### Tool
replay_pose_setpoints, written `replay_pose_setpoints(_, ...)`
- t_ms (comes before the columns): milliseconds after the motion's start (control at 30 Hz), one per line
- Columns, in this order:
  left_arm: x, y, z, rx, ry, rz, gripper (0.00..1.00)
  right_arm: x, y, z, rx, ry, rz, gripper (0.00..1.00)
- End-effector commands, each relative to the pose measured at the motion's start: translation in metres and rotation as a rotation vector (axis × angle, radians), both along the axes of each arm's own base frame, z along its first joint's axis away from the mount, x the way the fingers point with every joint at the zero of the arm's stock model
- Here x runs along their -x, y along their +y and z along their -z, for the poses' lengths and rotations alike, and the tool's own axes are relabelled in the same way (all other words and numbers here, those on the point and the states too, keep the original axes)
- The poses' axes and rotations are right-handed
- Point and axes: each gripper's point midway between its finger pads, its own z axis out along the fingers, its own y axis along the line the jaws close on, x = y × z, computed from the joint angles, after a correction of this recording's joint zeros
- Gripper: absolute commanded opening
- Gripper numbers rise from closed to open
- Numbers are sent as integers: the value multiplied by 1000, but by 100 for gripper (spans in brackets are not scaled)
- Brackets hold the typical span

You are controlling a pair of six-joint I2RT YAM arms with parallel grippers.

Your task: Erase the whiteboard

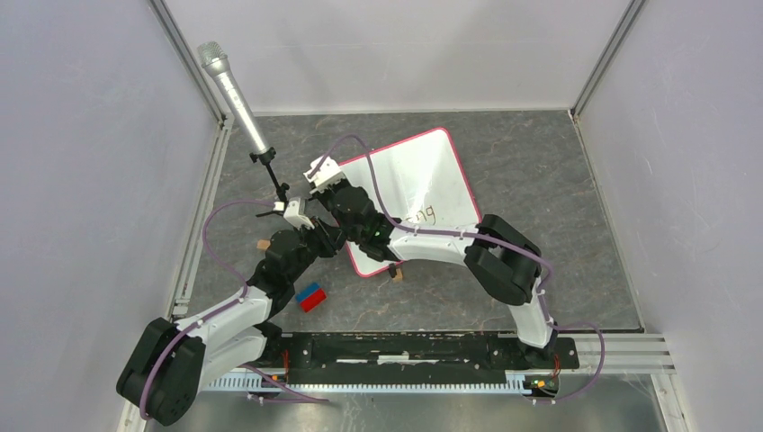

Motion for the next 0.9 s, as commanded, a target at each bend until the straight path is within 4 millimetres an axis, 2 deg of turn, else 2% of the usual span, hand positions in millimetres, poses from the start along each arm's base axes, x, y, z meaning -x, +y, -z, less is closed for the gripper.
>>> replay_pose_setpoints(0,-6,2,-6,-81,-62,4,2,-21,1,-8,-15,-1,53,8)
replay_pose_setpoints(133,-6,1,-5,-82,-61,6,2,-32,-14,-2,-14,29,99,8)
replay_pose_setpoints(233,-7,1,-6,-82,-62,4,2,-36,-33,5,1,44,141,8)
replay_pose_setpoints(367,-6,2,-6,-81,-65,2,2,-25,-53,15,27,53,138,8)
replay_pose_setpoints(500,-6,2,-6,-79,-66,0,2,-2,-59,31,83,62,106,8)
replay_pose_setpoints(600,-7,2,-7,-78,-66,1,2,24,-53,42,109,57,40,8)
replay_pose_setpoints(667,-7,1,-7,-80,-66,2,2,37,-43,42,116,43,-8,8)
replay_pose_setpoints(867,-6,2,-7,-78,-66,0,2,48,-18,32,80,26,-83,8)
